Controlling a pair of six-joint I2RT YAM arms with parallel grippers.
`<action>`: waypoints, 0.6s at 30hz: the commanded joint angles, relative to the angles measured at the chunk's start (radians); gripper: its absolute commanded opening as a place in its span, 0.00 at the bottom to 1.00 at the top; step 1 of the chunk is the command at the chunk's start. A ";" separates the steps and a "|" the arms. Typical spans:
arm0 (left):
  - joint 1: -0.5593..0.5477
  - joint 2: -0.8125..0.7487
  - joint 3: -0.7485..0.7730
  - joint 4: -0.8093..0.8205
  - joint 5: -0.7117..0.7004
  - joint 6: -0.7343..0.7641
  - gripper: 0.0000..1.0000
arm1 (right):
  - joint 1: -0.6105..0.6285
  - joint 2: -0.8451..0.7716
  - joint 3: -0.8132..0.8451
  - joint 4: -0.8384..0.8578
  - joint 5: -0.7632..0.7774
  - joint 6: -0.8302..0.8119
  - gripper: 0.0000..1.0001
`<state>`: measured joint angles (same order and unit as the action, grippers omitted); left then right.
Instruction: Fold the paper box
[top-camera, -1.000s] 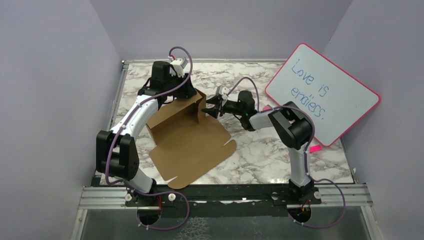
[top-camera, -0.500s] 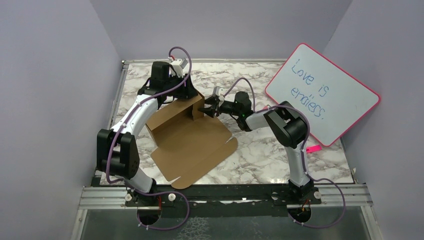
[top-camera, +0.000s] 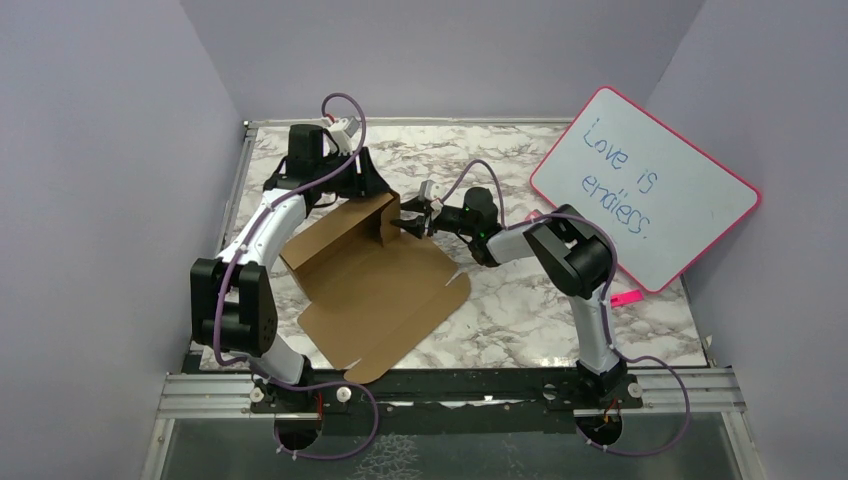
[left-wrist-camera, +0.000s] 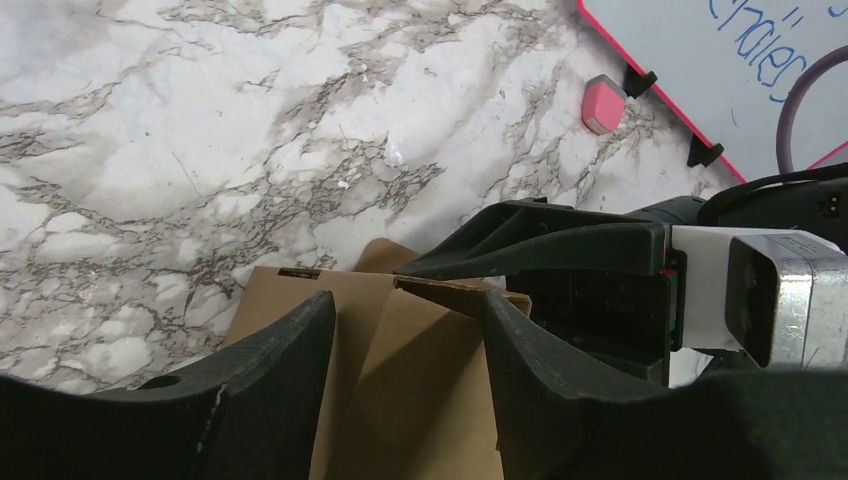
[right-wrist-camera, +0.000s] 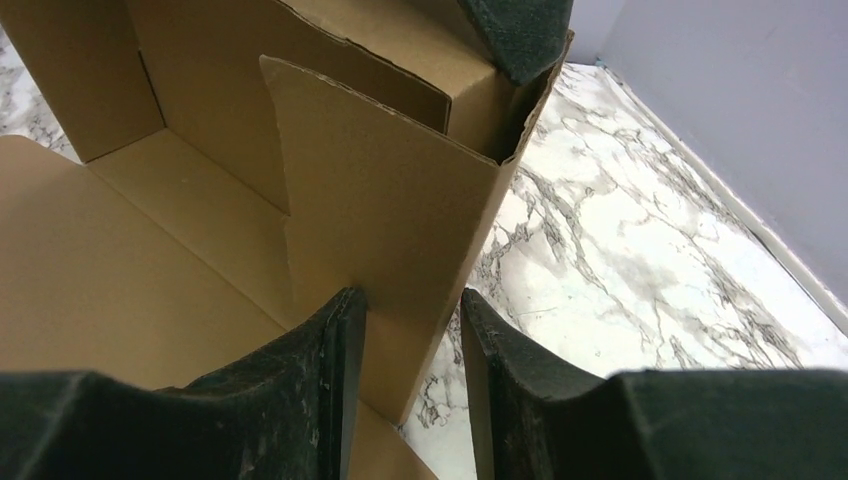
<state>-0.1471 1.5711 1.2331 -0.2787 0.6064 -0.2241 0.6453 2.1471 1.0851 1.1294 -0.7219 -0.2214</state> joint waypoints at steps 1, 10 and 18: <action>0.007 0.005 -0.018 0.003 0.097 -0.027 0.57 | 0.014 -0.019 0.005 0.043 0.023 -0.027 0.44; -0.008 0.025 -0.033 0.037 0.215 -0.076 0.56 | 0.035 -0.018 0.014 0.065 0.140 -0.031 0.39; -0.019 0.034 -0.038 0.041 0.233 -0.090 0.56 | 0.044 -0.062 -0.037 0.161 0.247 0.017 0.31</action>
<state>-0.1436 1.5860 1.2148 -0.2260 0.7544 -0.2874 0.6746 2.1468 1.0706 1.1427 -0.5640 -0.2287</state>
